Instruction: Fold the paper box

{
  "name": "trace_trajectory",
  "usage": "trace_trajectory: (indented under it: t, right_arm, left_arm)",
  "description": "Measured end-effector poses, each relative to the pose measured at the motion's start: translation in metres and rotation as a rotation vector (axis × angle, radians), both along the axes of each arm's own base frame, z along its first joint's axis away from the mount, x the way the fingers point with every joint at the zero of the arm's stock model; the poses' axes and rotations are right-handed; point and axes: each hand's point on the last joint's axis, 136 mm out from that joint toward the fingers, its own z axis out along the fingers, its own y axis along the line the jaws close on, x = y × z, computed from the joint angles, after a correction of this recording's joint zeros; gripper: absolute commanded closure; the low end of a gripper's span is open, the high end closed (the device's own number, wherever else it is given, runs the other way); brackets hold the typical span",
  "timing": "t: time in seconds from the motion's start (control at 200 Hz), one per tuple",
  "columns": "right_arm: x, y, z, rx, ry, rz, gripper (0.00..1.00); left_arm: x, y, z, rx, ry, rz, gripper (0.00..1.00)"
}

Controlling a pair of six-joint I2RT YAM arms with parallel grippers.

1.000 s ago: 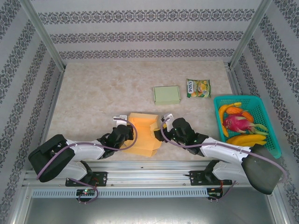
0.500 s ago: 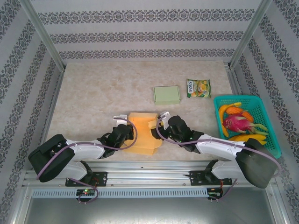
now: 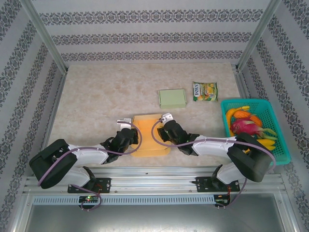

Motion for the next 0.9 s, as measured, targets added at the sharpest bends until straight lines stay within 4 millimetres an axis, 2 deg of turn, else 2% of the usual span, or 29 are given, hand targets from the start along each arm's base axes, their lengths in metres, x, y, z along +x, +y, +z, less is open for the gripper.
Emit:
trace_trajectory:
  t: [0.185, 0.325, 0.639, 0.904]
  right_arm:
    - [0.013, -0.012, -0.005, -0.074, -0.043, -0.092, 0.66]
    - [0.022, -0.017, -0.002, -0.12, -0.086, -0.154, 0.63]
    - [0.015, 0.021, 0.0, 0.045, -0.045, 0.072, 0.51]
    - [0.013, 0.024, -0.001, 0.11, -0.001, 0.142, 0.49]
  left_arm:
    - [-0.002, 0.0, 0.001, -0.015, 0.008, 0.0, 1.0]
    - [-0.002, 0.008, 0.001, -0.016, 0.026, 0.052, 1.0]
    - [-0.003, 0.008, 0.001, -0.016, 0.037, 0.05, 1.0]
    - [-0.008, 0.011, 0.003, -0.012, 0.033, 0.035, 1.0]
